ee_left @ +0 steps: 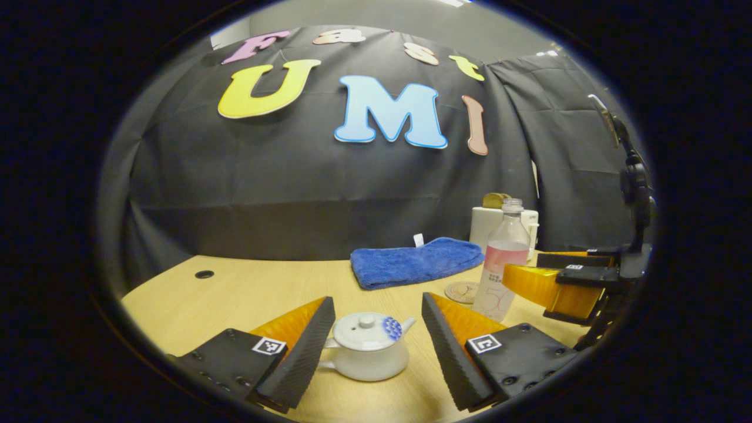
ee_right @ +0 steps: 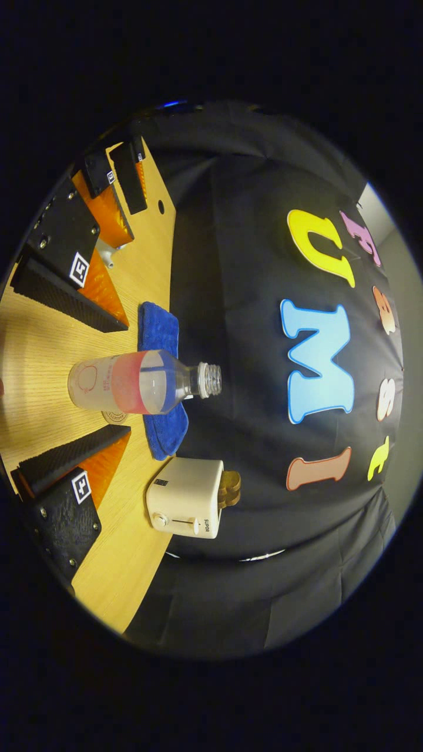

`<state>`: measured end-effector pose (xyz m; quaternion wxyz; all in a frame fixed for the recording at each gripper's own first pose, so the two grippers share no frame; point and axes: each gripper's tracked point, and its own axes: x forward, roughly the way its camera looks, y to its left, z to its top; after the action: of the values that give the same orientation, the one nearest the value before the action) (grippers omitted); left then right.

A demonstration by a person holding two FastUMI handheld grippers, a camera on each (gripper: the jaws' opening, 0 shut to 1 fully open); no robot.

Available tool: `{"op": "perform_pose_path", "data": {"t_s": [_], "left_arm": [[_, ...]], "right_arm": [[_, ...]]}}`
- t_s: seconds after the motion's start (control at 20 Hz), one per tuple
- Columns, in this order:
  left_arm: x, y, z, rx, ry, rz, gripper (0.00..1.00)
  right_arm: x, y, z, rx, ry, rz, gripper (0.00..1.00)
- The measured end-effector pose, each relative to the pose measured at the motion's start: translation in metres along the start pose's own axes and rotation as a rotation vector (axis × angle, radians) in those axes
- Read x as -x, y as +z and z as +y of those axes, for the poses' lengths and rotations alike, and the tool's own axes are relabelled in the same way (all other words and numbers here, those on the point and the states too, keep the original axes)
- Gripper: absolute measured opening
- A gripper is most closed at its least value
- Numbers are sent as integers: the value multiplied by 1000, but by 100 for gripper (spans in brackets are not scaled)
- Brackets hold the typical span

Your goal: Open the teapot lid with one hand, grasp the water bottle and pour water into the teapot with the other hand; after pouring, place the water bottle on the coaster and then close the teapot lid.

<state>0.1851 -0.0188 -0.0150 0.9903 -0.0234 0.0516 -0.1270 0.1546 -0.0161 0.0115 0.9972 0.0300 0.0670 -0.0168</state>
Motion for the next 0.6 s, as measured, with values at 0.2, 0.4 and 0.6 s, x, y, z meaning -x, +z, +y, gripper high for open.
{"op": "perform_pose_path", "data": {"t_s": [0.2, 0.4, 0.6], "left_arm": [[-14, 1, -4, 28, -22, -1, 97], [-17, 0, 0, 11, -16, 7, 97], [-16, 0, 1, -1, -13, 17, 78]], "right_arm": [[-14, -4, 1, 28, -4, -3, 98], [-29, -17, 2, -9, -10, 29, 98], [-35, -24, -3, -26, -33, 49, 98]]}}
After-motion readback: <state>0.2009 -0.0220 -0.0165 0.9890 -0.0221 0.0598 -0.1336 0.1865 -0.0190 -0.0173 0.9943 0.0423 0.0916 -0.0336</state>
